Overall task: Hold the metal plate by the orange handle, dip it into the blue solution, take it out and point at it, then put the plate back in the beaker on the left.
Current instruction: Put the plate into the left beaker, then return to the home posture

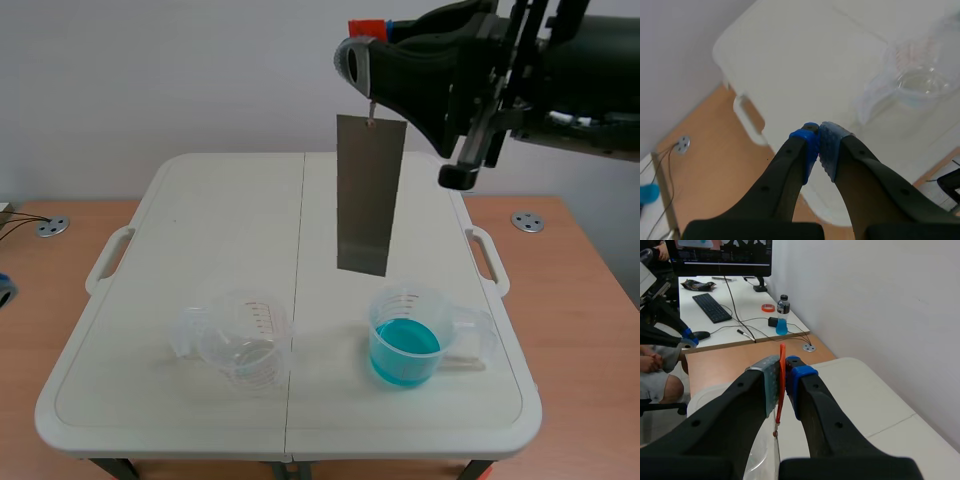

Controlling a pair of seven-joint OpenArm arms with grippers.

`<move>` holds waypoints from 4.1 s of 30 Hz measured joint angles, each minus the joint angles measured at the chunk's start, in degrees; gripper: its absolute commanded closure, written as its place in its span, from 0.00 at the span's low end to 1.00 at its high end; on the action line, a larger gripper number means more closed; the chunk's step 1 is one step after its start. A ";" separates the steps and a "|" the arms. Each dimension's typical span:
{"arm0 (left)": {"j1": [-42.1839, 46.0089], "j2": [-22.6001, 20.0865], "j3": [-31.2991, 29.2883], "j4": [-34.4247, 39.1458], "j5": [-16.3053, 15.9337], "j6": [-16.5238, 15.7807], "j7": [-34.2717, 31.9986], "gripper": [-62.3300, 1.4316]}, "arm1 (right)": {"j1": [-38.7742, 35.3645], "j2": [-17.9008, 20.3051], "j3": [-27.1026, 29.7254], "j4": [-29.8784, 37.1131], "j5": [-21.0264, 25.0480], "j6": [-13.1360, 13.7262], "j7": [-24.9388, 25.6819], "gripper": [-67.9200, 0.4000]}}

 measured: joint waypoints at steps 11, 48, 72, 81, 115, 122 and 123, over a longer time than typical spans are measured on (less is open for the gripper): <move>17.29 1.97 -0.09 -3.28 0.00 2.82 0.04 0.93 | 4.48 -8.61 -6.47 0.00 -3.61 -0.09 -5.70 0.98; 4.35 9.05 25.03 -33.38 0.00 0.00 -0.17 0.93 | 5.70 -20.17 -15.72 -4.44 -13.60 -1.88 -8.41 0.98; 3.87 9.05 25.03 -33.31 -0.02 0.00 -0.17 0.93 | 5.70 -20.15 -15.72 -15.93 -13.62 -1.90 -1.53 0.98; 3.87 9.05 25.03 -33.31 -0.02 0.00 0.00 0.93 | 5.73 -20.13 -16.48 -20.11 -13.64 -2.14 0.74 0.98; 3.87 9.05 25.03 -33.31 0.00 0.00 0.00 0.93 | 5.70 -24.11 -19.08 -31.65 -14.01 -2.56 4.48 0.98; 3.87 9.05 25.03 -33.31 0.00 0.00 0.00 0.93 | 5.70 -24.11 -19.08 -33.16 -13.81 -2.56 4.24 0.98; 3.87 9.05 25.03 -33.31 0.00 0.00 0.00 0.93 | 5.70 -24.11 -19.08 -33.29 -13.81 -2.56 4.22 0.98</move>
